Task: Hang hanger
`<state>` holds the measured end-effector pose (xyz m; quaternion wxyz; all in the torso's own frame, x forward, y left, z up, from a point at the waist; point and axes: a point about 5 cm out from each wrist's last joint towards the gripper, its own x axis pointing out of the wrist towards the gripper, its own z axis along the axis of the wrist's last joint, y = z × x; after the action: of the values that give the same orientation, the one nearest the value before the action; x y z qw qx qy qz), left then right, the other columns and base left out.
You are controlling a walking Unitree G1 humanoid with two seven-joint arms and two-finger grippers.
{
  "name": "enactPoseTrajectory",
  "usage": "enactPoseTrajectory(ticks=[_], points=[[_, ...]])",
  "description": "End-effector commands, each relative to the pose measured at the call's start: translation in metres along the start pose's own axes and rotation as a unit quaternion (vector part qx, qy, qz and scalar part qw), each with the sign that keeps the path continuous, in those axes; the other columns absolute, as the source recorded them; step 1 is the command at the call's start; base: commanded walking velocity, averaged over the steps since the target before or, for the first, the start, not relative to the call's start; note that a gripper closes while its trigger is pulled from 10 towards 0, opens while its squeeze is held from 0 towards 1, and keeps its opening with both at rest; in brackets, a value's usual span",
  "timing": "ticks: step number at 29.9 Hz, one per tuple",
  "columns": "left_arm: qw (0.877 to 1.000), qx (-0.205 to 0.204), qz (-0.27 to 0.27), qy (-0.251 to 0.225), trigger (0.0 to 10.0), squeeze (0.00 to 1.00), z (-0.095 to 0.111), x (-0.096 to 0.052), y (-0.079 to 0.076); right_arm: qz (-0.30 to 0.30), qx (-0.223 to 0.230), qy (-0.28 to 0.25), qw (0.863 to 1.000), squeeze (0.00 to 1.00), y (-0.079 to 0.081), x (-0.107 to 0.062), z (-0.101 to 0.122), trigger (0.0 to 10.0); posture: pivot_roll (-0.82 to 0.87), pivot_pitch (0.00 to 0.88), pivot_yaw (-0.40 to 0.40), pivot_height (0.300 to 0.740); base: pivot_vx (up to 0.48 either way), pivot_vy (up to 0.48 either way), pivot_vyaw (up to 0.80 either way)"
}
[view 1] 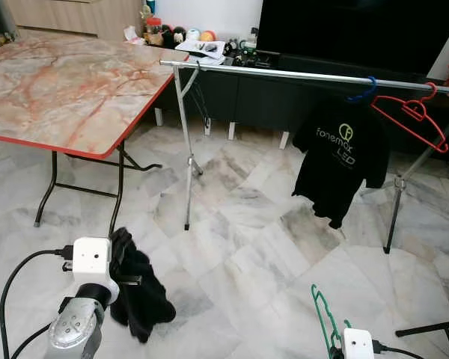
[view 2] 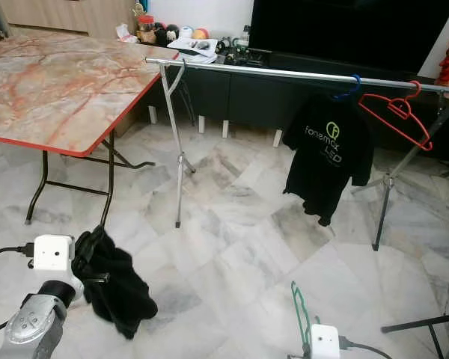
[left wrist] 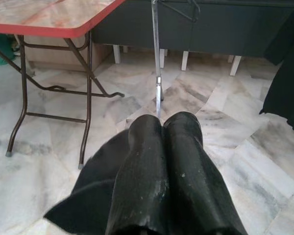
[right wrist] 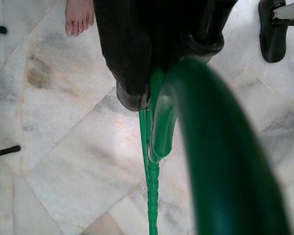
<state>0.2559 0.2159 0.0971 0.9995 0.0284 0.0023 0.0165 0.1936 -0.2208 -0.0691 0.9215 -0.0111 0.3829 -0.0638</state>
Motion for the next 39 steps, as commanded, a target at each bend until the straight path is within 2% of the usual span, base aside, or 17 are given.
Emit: enactPoseTrajectory(ticks=[1,4,7,11,17,24,39], points=[[1.0,-0.001,-0.006,-0.022,10.0,0.0,0.009,-0.003,-0.004,-0.003,-0.021,0.011,1.0,0.0,-0.001,-0.003,-0.008,10.0,0.09,0.068,-0.021,0.74,0.0,0.0,0.0],[1.0,-0.003,-0.007,-0.018,10.0,0.0,0.008,-0.008,-0.006,0.0,-0.034,0.011,0.999,0.0,0.001,-0.003,-0.009,10.0,0.09,0.062,-0.013,0.74,0.0,0.0,0.0],[1.0,-0.01,-0.003,-0.01,10.0,0.0,0.006,-0.011,-0.006,0.005,-0.027,0.01,1.0,0.0,0.006,-0.003,-0.009,10.0,0.09,0.053,-0.005,0.74,0.0,0.0,0.0],[1.0,-0.017,0.001,-0.007,10.0,0.0,0.008,-0.008,-0.003,0.018,-0.017,0.015,1.0,0.0,0.016,-0.003,-0.013,10.0,0.09,0.036,0.002,0.74,0.0,0.0,0.0],[1.0,-0.017,-0.002,-0.009,10.0,0.0,0.009,-0.005,-0.006,0.02,-0.015,0.024,0.999,0.0,0.02,-0.005,-0.018,10.0,0.09,0.02,0.003,0.74,0.0,0.0,0.0],[1.0,-0.023,-0.021,-0.005,10.0,0.0,0.009,-0.004,-0.017,0.022,-0.016,0.035,0.999,0.0,0.025,-0.006,-0.024,10.0,0.09,0.0,0.005,0.74,0.0,0.451,0.0],[0.999,-0.02,-0.042,-0.004,10.0,0.0,0.012,0.0,-0.017,0.02,0.005,0.036,0.999,0.0,0.032,-0.006,-0.023,10.0,0.09,0.0,0.019,0.74,0.0,0.48,0.0]])
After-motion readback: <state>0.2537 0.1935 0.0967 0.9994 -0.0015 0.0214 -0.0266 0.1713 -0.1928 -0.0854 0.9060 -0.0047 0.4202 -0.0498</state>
